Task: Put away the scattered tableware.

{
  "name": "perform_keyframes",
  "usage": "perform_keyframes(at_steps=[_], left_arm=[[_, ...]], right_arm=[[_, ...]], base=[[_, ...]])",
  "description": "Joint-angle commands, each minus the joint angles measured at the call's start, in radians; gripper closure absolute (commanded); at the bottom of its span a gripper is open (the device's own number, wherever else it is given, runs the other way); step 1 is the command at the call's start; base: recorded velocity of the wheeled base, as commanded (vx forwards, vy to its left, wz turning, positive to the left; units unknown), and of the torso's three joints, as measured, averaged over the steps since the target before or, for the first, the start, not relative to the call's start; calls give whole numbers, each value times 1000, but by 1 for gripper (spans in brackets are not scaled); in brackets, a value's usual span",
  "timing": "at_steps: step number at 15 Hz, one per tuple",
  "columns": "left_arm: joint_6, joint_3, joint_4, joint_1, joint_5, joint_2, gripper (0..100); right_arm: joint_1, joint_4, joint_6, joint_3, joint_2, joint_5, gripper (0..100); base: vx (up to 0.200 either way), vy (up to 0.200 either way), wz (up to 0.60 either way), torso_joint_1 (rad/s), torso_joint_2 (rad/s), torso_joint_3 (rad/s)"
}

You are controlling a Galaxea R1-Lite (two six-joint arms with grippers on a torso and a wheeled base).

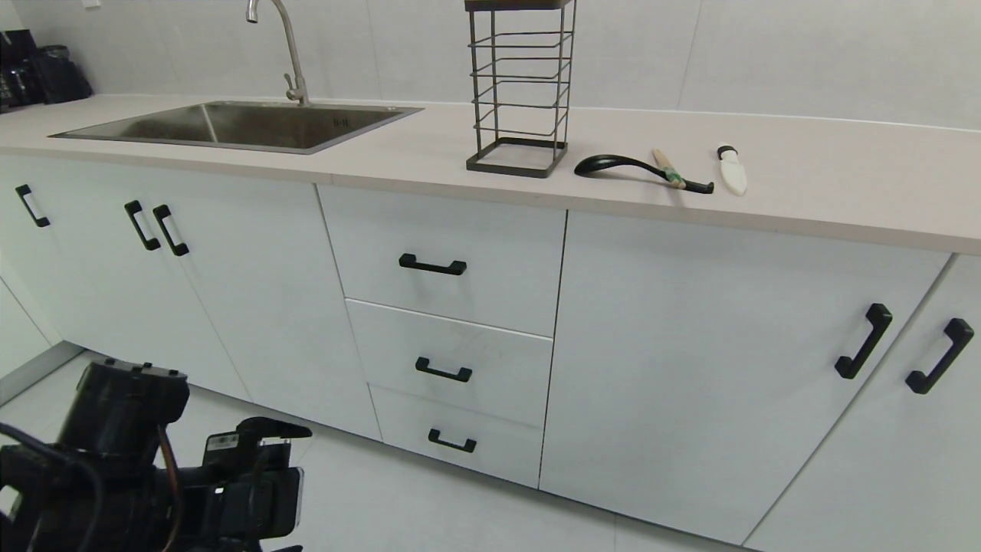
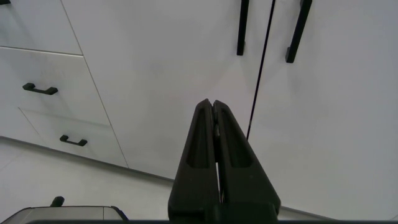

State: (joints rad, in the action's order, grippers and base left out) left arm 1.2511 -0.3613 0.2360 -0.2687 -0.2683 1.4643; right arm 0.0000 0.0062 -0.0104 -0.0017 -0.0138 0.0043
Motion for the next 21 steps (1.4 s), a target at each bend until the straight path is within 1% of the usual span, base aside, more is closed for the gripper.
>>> perform_keyframes(at_steps=[1, 3, 4, 5, 6, 8, 9, 10, 12, 14, 16, 20, 21], left_arm=[[21, -108, 28, -10, 6, 176, 0], [60, -185, 59, -26, 4, 303, 0], [71, -206, 85, -27, 3, 364, 0], [73, -214, 108, -29, 1, 409, 0], [65, -219, 155, -29, 0, 476, 0], [60, -231, 241, -27, 1, 547, 0], [53, -246, 261, -29, 1, 571, 0], [54, -288, 275, -37, 1, 611, 0], [54, -375, 281, -69, 3, 685, 0], [47, -469, 279, -106, 4, 757, 0], [42, -535, 279, -113, 6, 823, 0], [42, -608, 275, -109, 18, 875, 0], [47, -627, 276, -110, 20, 892, 0]], right_arm=[[0, 0, 0, 0, -2, 0, 100], [0, 0, 0, 0, -2, 0, 100], [0, 0, 0, 0, -2, 0, 100], [0, 0, 0, 0, -3, 0, 100], [0, 0, 0, 0, -2, 0, 100], [0, 0, 0, 0, -2, 0, 100], [0, 0, 0, 0, -2, 0, 100], [0, 0, 0, 0, -2, 0, 100], [0, 0, 0, 0, -2, 0, 100], [0, 0, 0, 0, -2, 0, 100], [0, 0, 0, 0, -2, 0, 100], [0, 0, 0, 0, -2, 0, 100], [0, 0, 0, 0, -2, 0, 100]], base=[[0, 0, 0, 0, 0, 0], [0, 0, 0, 0, 0, 0], [0, 0, 0, 0, 0, 0], [0, 0, 0, 0, 0, 0], [0, 0, 0, 0, 0, 0], [0, 0, 0, 0, 0, 0], [0, 0, 0, 0, 0, 0], [0, 0, 0, 0, 0, 0], [0, 0, 0, 0, 0, 0], [0, 0, 0, 0, 0, 0], [0, 0, 0, 0, 0, 0], [0, 0, 0, 0, 0, 0], [0, 0, 0, 0, 0, 0]])
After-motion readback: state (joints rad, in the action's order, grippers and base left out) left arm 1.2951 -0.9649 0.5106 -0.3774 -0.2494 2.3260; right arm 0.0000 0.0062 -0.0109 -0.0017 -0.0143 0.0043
